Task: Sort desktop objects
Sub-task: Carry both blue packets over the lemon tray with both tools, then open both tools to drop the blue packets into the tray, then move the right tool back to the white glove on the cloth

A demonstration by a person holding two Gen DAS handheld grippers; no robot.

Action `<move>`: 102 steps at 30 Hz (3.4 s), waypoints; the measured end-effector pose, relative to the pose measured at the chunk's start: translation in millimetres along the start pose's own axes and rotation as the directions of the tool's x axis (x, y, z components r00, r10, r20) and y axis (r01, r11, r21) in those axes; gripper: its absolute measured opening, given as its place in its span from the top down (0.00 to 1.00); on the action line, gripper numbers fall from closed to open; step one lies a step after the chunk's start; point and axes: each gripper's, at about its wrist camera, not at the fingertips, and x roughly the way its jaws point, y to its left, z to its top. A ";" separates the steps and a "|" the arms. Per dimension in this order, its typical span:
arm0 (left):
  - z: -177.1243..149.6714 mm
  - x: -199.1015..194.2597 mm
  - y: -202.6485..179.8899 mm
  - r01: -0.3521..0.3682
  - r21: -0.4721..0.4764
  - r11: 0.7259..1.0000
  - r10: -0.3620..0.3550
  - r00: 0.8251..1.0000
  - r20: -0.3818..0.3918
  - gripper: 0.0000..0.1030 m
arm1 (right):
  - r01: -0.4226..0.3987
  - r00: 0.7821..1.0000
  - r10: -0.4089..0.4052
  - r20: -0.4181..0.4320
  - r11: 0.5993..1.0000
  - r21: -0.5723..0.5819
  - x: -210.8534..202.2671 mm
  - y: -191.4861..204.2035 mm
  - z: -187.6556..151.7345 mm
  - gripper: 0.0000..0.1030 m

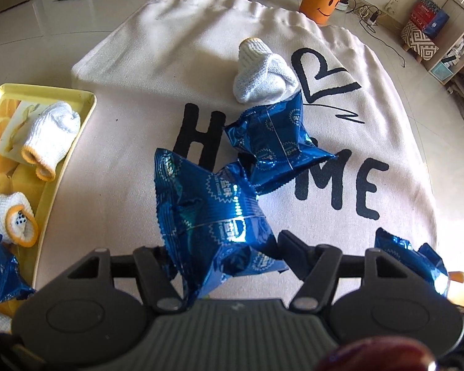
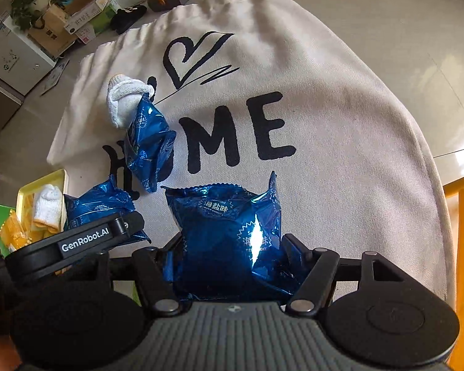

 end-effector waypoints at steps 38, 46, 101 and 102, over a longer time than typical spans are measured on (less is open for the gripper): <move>54.1 -85.5 189.8 -0.036 -0.382 0.924 0.113 0.977 0.182 0.39 | -0.322 0.947 0.312 -0.084 0.907 -0.273 34.0 181.6 -30.9 0.35; 66.3 -72.9 239.8 -0.090 -0.455 0.886 0.170 0.976 0.137 0.39 | -0.405 0.914 0.383 -0.134 0.863 -0.302 57.6 226.2 -46.8 0.35; 62.4 -70.9 118.4 -0.098 -0.259 0.961 0.141 0.978 0.155 0.01 | -0.181 0.965 0.243 0.103 0.892 -0.414 24.0 167.5 20.9 0.14; 62.7 -70.6 117.2 -0.097 -0.260 0.961 0.140 0.978 0.154 0.01 | -0.172 0.966 0.236 0.109 0.893 -0.415 23.7 165.6 22.3 0.14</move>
